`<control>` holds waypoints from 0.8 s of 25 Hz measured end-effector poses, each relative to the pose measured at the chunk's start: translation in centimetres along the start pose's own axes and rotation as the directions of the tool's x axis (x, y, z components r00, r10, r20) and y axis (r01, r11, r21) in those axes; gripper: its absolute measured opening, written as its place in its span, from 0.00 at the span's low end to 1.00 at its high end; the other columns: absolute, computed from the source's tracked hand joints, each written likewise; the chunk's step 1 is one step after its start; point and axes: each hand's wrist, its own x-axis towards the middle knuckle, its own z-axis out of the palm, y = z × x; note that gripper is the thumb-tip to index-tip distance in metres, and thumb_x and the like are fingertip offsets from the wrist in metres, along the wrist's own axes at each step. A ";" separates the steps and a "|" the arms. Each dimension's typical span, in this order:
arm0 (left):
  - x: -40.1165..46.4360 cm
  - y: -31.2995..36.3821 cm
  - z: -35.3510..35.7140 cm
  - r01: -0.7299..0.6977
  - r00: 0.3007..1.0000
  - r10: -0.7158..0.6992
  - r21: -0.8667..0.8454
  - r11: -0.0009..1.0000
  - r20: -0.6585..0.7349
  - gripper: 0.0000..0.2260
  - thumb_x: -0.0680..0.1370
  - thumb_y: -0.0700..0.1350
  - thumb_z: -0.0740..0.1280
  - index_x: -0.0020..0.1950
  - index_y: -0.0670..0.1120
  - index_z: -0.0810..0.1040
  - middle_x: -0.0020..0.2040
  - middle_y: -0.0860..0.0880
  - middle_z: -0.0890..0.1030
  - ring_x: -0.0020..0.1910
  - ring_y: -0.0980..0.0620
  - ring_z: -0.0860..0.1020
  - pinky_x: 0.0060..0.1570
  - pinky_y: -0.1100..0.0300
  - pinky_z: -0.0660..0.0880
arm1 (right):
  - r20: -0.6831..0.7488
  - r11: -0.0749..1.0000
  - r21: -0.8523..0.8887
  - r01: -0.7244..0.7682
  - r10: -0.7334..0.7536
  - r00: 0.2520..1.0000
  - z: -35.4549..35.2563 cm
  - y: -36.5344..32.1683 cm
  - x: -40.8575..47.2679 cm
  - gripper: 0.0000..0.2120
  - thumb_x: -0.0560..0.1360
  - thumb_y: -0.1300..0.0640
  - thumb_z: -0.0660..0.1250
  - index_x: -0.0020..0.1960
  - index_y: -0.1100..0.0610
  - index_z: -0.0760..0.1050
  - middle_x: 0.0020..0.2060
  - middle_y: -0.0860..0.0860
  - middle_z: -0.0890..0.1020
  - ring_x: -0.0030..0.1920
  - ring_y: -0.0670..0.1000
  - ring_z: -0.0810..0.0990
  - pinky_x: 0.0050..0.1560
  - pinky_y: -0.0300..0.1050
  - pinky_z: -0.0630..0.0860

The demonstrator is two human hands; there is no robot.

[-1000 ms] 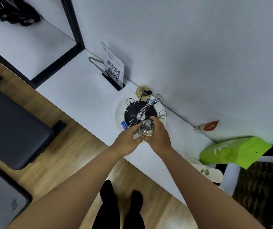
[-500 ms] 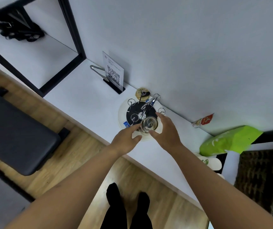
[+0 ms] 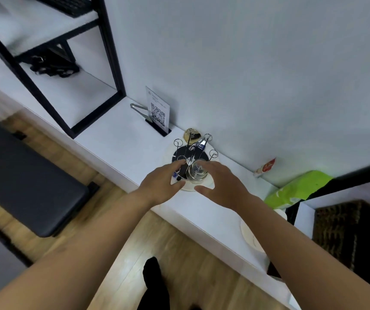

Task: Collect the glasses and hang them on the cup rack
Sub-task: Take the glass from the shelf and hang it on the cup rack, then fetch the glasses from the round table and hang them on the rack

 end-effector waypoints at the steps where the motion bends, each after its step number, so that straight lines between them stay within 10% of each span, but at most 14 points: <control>1: -1.0 0.5 -0.4 -0.001 1.000 0.002 0.011 1.000 -0.028 0.30 0.82 0.56 0.67 0.82 0.60 0.61 0.76 0.54 0.73 0.74 0.50 0.71 0.69 0.55 0.67 | -0.016 1.000 0.002 0.021 -0.021 1.000 -0.7 -0.4 -0.5 0.35 0.77 0.44 0.75 0.80 0.46 0.66 0.76 0.47 0.73 0.76 0.54 0.70 0.72 0.53 0.71; 20: -25.9 13.3 -7.1 0.043 0.884 0.040 0.166 0.985 -0.466 0.29 0.83 0.57 0.67 0.83 0.58 0.62 0.81 0.57 0.66 0.78 0.54 0.66 0.75 0.56 0.64 | -0.104 0.887 -0.134 0.441 -0.455 0.884 -10.0 -12.4 -15.3 0.35 0.77 0.33 0.68 0.80 0.42 0.65 0.77 0.45 0.71 0.77 0.50 0.66 0.69 0.51 0.71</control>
